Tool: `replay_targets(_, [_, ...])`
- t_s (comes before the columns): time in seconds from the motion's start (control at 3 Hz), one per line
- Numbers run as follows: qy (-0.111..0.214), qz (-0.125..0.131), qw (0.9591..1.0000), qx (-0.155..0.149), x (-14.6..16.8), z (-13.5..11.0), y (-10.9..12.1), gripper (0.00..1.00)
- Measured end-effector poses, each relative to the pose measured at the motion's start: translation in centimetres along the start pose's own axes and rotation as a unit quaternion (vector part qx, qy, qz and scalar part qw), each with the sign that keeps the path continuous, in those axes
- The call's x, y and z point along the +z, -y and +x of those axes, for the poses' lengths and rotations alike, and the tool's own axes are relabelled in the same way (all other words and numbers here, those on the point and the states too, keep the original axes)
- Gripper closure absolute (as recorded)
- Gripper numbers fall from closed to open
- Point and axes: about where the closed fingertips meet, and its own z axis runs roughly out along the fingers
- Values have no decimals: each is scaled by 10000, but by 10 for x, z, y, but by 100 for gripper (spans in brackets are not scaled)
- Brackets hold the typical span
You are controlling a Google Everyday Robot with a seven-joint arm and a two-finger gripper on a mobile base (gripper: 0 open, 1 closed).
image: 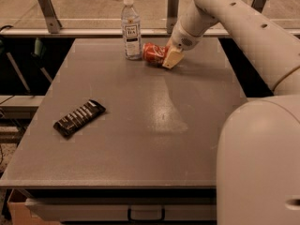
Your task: Move coke can near blue plastic bottle
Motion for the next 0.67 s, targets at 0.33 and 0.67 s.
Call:
replay_targets(0.33, [-27, -7, 10000, -68, 4, -7, 2, 39])
replay_targets(0.67, [-55, -21, 9999, -104, 5, -9, 1, 15])
